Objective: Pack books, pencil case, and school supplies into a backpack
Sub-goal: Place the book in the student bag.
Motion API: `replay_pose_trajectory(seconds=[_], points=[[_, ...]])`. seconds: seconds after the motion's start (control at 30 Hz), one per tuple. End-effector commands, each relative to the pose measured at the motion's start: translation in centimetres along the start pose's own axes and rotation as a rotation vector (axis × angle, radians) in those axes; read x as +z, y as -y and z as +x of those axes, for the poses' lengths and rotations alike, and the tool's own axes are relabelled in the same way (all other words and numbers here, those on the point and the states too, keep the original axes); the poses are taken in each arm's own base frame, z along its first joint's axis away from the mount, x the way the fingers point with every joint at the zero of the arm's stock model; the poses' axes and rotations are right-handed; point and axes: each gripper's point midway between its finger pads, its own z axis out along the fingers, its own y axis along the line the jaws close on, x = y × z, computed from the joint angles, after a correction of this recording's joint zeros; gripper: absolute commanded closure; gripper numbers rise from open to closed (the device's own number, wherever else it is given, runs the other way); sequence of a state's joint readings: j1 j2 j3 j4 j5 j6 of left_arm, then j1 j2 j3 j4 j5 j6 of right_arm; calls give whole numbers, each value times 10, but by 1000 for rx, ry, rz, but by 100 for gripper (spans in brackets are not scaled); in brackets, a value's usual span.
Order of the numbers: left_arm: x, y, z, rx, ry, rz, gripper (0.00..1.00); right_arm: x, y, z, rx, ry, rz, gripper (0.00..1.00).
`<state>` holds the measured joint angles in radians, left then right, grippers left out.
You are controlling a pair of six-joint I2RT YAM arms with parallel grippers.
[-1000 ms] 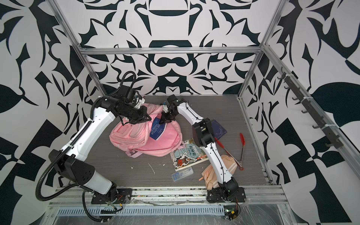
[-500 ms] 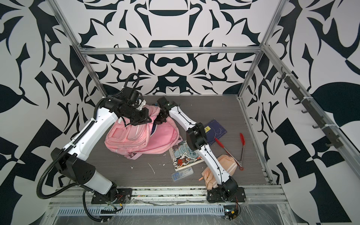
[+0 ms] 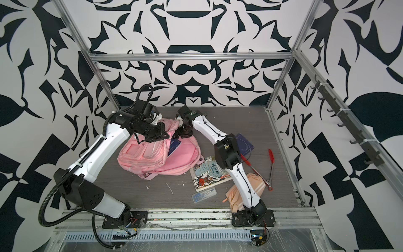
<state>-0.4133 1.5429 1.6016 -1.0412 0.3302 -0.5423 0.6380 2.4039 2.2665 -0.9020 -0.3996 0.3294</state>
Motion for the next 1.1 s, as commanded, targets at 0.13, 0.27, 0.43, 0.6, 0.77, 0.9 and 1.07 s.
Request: replay_pose_trajectory(seconds=[0.13, 0.27, 0.43, 0.6, 0.77, 0.9, 1.07], points=[[-9, 17, -5, 39, 26, 100, 100, -51, -28, 19, 60, 76, -69, 28], [-13, 23, -6, 49, 32, 129, 100, -42, -42, 38, 188, 86, -192, 34], [-21, 32, -9, 53, 55, 165, 100, -1, -31, 44, 258, 75, -194, 38], [-22, 32, -7, 47, 48, 166, 100, 34, -11, 30, 278, 80, -148, 40], [-18, 29, -5, 18, 33, 161, 100, 54, -2, 10, 291, 116, -118, 43], [-9, 27, -1, 2, 7, 154, 100, 56, -5, -8, 274, 149, -117, 44], [-7, 29, -1, 3, -2, 151, 100, 62, -9, -23, 259, 178, -120, 54]])
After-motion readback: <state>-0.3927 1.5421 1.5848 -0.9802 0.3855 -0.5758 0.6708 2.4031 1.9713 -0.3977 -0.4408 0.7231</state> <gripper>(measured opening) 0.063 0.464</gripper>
